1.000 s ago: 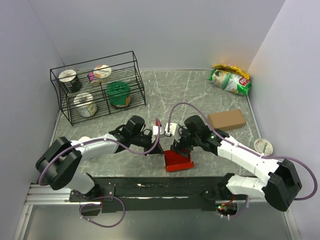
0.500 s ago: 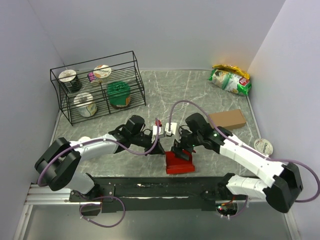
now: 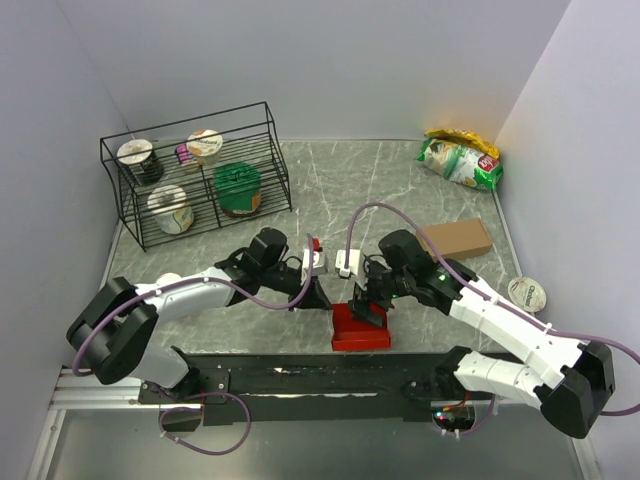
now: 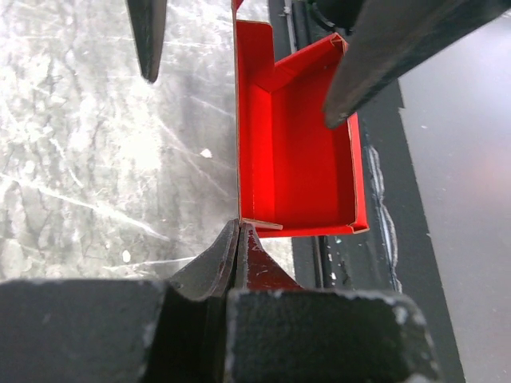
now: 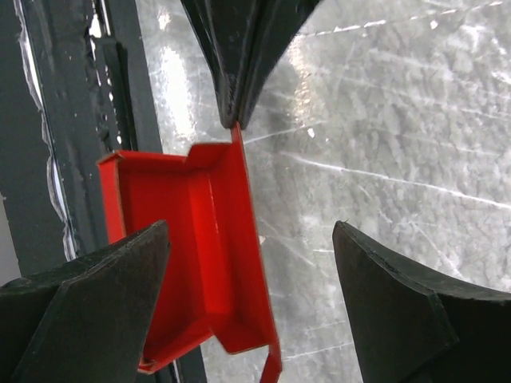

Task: Fold the paper box
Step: Close the paper box at the center of the board.

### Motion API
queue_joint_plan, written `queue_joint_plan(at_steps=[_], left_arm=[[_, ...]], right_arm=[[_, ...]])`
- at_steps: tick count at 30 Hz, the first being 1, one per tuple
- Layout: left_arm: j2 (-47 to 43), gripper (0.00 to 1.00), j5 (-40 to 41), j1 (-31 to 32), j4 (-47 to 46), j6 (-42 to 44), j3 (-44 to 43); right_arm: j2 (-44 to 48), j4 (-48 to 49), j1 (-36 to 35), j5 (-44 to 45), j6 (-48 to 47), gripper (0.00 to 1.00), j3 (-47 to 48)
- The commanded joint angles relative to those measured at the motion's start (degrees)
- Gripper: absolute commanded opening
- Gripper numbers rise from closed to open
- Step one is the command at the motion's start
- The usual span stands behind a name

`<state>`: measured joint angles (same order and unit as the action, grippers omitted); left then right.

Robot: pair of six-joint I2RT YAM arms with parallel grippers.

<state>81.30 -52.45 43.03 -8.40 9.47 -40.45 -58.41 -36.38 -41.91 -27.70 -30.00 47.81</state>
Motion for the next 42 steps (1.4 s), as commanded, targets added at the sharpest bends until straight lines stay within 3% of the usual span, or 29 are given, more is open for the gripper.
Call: queue_joint_plan(at_steps=[1, 8, 12, 18, 30, 32, 35, 36, 39, 41, 42], left_arm=[[-3.4, 0.01, -4.8, -0.1, 1.1, 2.0, -2.6], [-4.5, 0.01, -4.2, -0.1, 1.2, 1.9, -2.3], [-4.6, 0.01, -3.1, -0.1, 1.0, 1.6, -2.3], [-4.5, 0.09, -0.4, -0.1, -0.4, 0.2, -1.9], [-4.4, 0.23, 3.8, -0.1, -3.5, -2.2, -0.7], [-4.2, 0.28, 4.4, -0.1, -3.4, -2.4, -0.9], [-3.4, 0.48, 5.7, -0.1, -3.6, -3.8, -1.1], [-3.3, 0.61, 6.3, -0.2, -3.7, -4.2, -1.1], [-3.7, 0.78, 10.5, -0.4, -5.3, -6.5, -0.6], [-4.2, 0.84, 13.4, -1.0, -7.1, -8.7, 0.1], [-5.0, 0.92, 14.1, -1.9, -7.7, -9.1, 0.5]], right_arm=[[1.0, 0.3, 0.0, -0.7, -1.1, 0.89, -2.4], [1.5, -0.6, 0.1, -3.1, -0.1, 0.78, -2.6], [1.8, -1.0, 0.2, -3.4, 0.6, 0.58, -2.2], [-0.1, -1.9, 0.2, -4.8, 1.1, 0.39, -0.7], [-2.5, -1.5, -0.3, -3.2, 2.8, 0.25, -0.1], [-3.1, -1.4, -0.9, -2.4, 3.5, 0.23, 0.3], [-4.0, -1.5, -1.2, -0.4, 4.6, 0.19, 0.9], [-4.2, -1.2, -1.4, 0.7, 5.0, 0.19, 1.0], [-4.4, -1.0, -2.2, 4.0, 6.6, 0.17, 1.6], [-4.8, -0.6, -2.9, 5.9, 7.5, 0.15, 1.8], [-4.8, -0.5, -3.7, 8.2, 8.0, 0.15, 1.8]])
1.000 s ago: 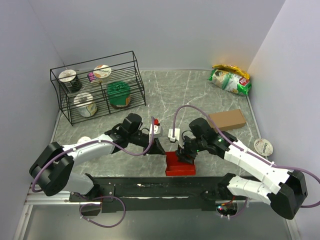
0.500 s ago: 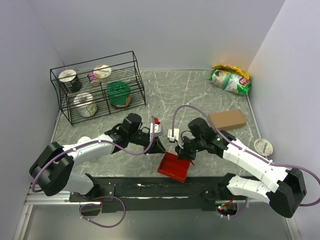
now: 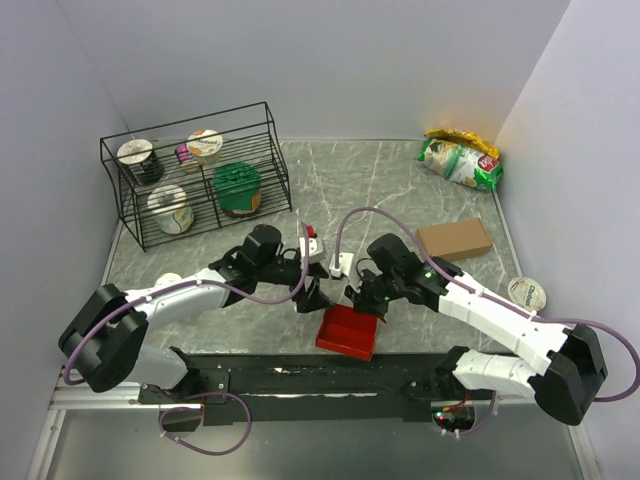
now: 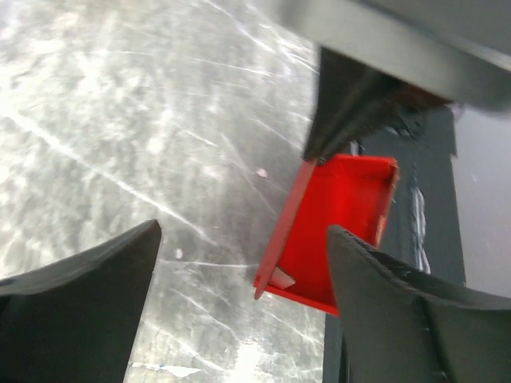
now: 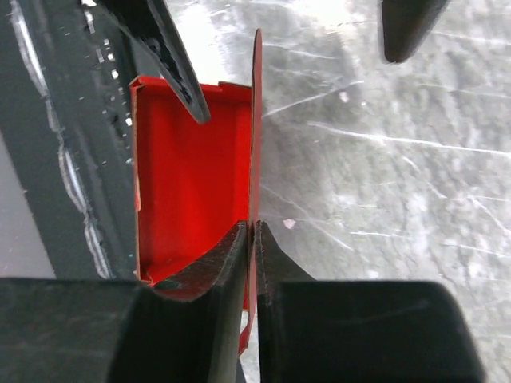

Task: Fold the paper box
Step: Close the paper box at the center of the board.

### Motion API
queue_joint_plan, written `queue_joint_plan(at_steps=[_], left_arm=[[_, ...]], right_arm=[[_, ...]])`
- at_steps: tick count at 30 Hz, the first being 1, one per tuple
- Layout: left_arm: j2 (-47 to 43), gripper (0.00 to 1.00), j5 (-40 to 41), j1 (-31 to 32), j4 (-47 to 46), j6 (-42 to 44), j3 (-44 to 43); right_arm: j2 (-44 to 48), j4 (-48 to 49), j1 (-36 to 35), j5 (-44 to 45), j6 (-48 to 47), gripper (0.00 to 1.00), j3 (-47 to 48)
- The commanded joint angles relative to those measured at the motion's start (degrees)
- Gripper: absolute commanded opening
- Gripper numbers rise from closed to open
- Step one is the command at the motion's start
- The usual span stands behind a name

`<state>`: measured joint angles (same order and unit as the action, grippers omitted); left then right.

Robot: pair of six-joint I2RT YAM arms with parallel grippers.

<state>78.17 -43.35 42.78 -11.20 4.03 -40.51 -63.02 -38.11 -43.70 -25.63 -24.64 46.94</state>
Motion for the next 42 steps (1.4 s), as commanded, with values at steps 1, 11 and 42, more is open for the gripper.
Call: queue_joint_plan(at_steps=[1, 11, 42], left_arm=[[-2.4, 0.95, 6.3, -2.0, -5.9, -5.9, 1.3], [-10.1, 0.96, 19.4, -8.1, -11.4, -16.4, 3.6], [-16.1, 0.96, 17.0, -20.4, -18.2, -36.3, 18.0]], right_arm=[[-0.2, 1.4, -2.4, 7.2, 3.0, 0.14, 2.7], [0.6, 4.4, -8.2, 13.1, 6.8, 0.05, -0.4], [-16.5, 7.3, -20.5, 49.2, 12.2, 0.00, 7.6]])
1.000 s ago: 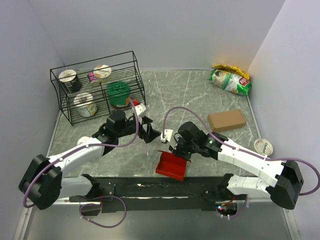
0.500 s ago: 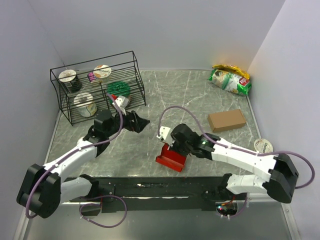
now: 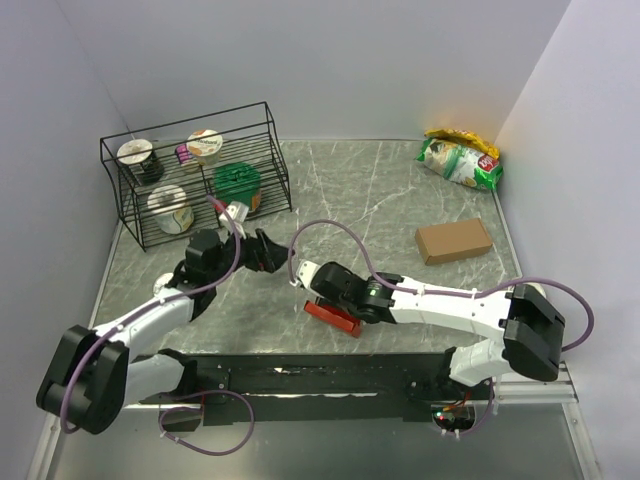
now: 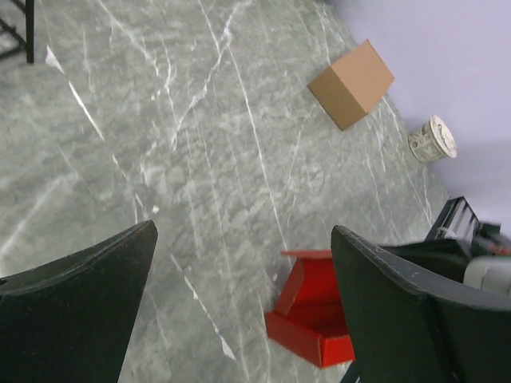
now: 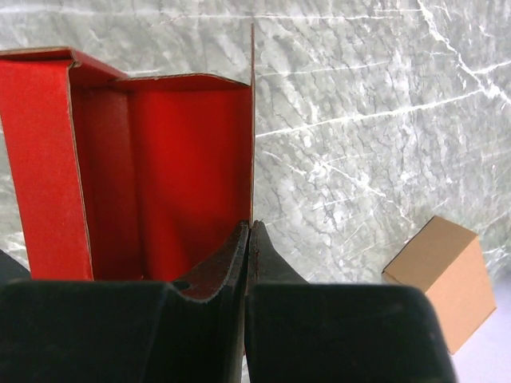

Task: Fold the paper box
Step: Close the paper box at the center of the board.

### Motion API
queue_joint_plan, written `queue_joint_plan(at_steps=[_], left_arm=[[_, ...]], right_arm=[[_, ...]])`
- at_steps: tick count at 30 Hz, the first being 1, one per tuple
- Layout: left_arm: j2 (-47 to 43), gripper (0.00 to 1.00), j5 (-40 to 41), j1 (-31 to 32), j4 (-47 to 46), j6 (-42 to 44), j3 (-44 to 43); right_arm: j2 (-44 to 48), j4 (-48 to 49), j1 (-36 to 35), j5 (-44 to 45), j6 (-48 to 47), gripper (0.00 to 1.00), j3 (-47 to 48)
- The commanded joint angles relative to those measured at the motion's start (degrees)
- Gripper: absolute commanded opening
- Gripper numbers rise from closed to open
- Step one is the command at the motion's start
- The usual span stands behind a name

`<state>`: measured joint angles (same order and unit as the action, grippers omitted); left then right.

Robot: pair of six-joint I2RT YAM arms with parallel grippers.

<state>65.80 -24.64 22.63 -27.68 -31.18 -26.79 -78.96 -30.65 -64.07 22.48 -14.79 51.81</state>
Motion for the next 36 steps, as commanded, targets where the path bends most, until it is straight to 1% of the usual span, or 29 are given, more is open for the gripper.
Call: queue_joint_plan(at_steps=[1, 3, 6, 8, 10, 12, 14, 18, 19, 21, 22, 25, 27, 28, 31, 36], left_arm=[[-4.9, 0.97, -0.2, -0.2, 0.2, -1.0, 5.2], [-8.7, 0.99, 1.2, 0.0, 2.3, -1.4, 8.3], [-14.2, 0.94, 3.0, 2.8, 3.2, -5.3, 13.3], [-17.5, 0.91, 5.3, 5.6, 5.5, -6.7, 15.2], [-19.0, 0.90, 5.5, 8.2, 6.2, -8.8, 17.6], [-20.0, 0.84, 4.3, 9.6, 4.5, -11.3, 20.0], [-19.1, 0.77, 1.3, 11.5, 1.0, -12.9, 21.1], [-13.8, 0.73, -1.8, 15.2, -3.3, -12.4, 20.6], [-10.5, 0.71, -2.6, 16.3, -4.5, -12.1, 20.0], [-7.1, 0.65, -5.0, 17.2, -7.0, -11.2, 18.2], [-4.0, 0.65, -5.1, 17.8, -7.5, -11.0, 17.7], [0.4, 0.63, -4.5, 18.3, -8.5, -10.3, 16.1], [2.0, 0.63, -4.1, 18.4, -8.1, -9.4, 14.5], [3.5, 0.64, -3.3, 18.6, -8.1, -9.3, 14.0], [5.2, 0.68, -0.4, 18.7, -7.8, -9.3, 12.9], [6.8, 0.68, 2.8, 18.7, -8.1, -8.3, 11.1]], right_arm=[[-0.8, -0.1, -0.1, 0.6, 2.4, 0.00, 2.9], [-1.5, 0.0, 0.0, -0.6, 2.7, 0.00, 2.6], [-2.4, 0.7, 0.1, -2.0, 3.1, 0.00, 2.0], [-3.0, 0.9, 0.2, -2.3, 3.4, 0.00, 1.8], [-3.4, 1.2, 0.4, -3.1, 3.7, 0.00, 1.6], [-4.1, 1.1, 0.6, -4.0, 4.2, 0.00, 1.8], [-4.3, 0.9, 0.6, -4.4, 4.6, 0.00, 2.2], [-3.5, 0.1, 0.7, -5.2, 4.8, 0.00, 3.1], [-3.2, -0.2, 0.8, -5.5, 4.9, 0.00, 3.3], [-2.4, -0.8, 0.9, -5.9, 5.1, 0.00, 3.8], [-2.3, -1.1, 0.9, -6.1, 5.3, 0.00, 3.9], [-1.3, -1.2, 0.9, -7.0, 5.8, 0.00, 4.2], [-0.8, -1.0, 1.0, -8.4, 6.2, 0.00, 3.9], [-0.1, -1.0, 1.0, -9.0, 6.6, 0.00, 3.9], [1.2, -2.0, 0.9, -12.4, 7.5, 0.00, 4.3], [3.1, -3.7, 0.9, -19.7, 8.6, 0.00, 5.3]])
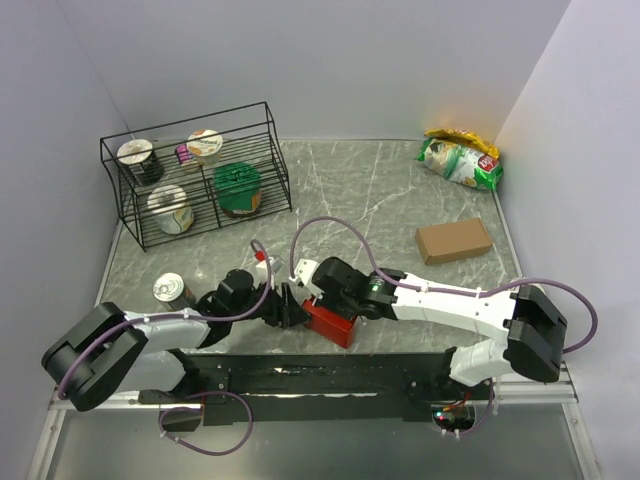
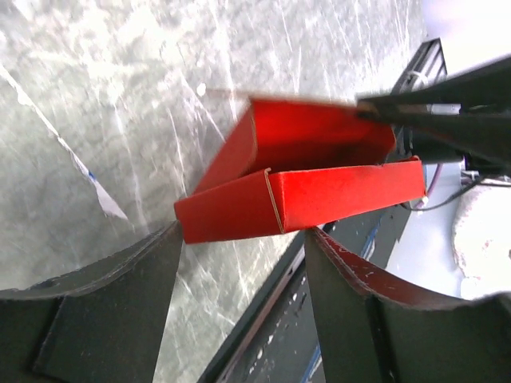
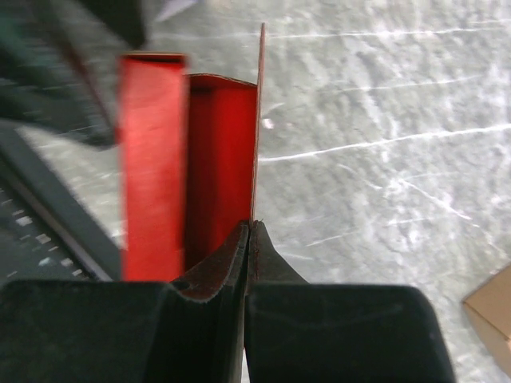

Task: Fold the paper box
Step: Close the paper box at the center of the board.

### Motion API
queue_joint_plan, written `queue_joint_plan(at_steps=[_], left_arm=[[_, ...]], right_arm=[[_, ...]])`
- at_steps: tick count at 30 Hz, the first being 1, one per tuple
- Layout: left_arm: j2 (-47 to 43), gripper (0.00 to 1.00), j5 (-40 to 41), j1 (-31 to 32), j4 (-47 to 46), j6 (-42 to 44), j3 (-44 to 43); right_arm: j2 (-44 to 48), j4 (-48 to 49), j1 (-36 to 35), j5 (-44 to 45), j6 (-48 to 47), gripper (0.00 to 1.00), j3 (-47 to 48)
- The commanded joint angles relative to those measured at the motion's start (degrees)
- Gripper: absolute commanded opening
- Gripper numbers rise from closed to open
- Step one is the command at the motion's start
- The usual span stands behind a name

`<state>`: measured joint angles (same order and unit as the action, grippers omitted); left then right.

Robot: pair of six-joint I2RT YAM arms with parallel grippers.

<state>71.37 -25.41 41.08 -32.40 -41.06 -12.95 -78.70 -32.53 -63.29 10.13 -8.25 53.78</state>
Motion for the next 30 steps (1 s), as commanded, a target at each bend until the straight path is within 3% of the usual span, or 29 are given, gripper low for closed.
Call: queue_joint_plan(at_steps=[1, 10, 20, 24, 30], left_arm=[[1.5, 0.68, 4.3, 0.2, -3.5, 1.7, -2.8], [3.8, 0.67, 7.6, 0.3, -8.1, 3.4, -2.8], [-0.6, 0.81, 8.7, 0.2, -7.8, 8.5, -2.3], [-5.6, 0.89, 7.7, 0.1, -4.7, 10.6, -1.4], [-15.4, 0.86, 7.9, -2.3, 0.6, 15.5, 1.0]], right_arm=[[3.2, -2.7, 0.2, -8.4, 2.3, 0.00, 3.6], [4.1, -4.5, 0.2, -13.7, 2.0, 0.00, 4.2], [1.7, -3.8, 0.4, -11.2, 1.2, 0.00, 3.1], [0.9, -4.0, 1.1, -10.4, 0.7, 0.00, 3.1], [1.0, -4.3, 1.9, -10.3, 0.1, 0.00, 2.9]])
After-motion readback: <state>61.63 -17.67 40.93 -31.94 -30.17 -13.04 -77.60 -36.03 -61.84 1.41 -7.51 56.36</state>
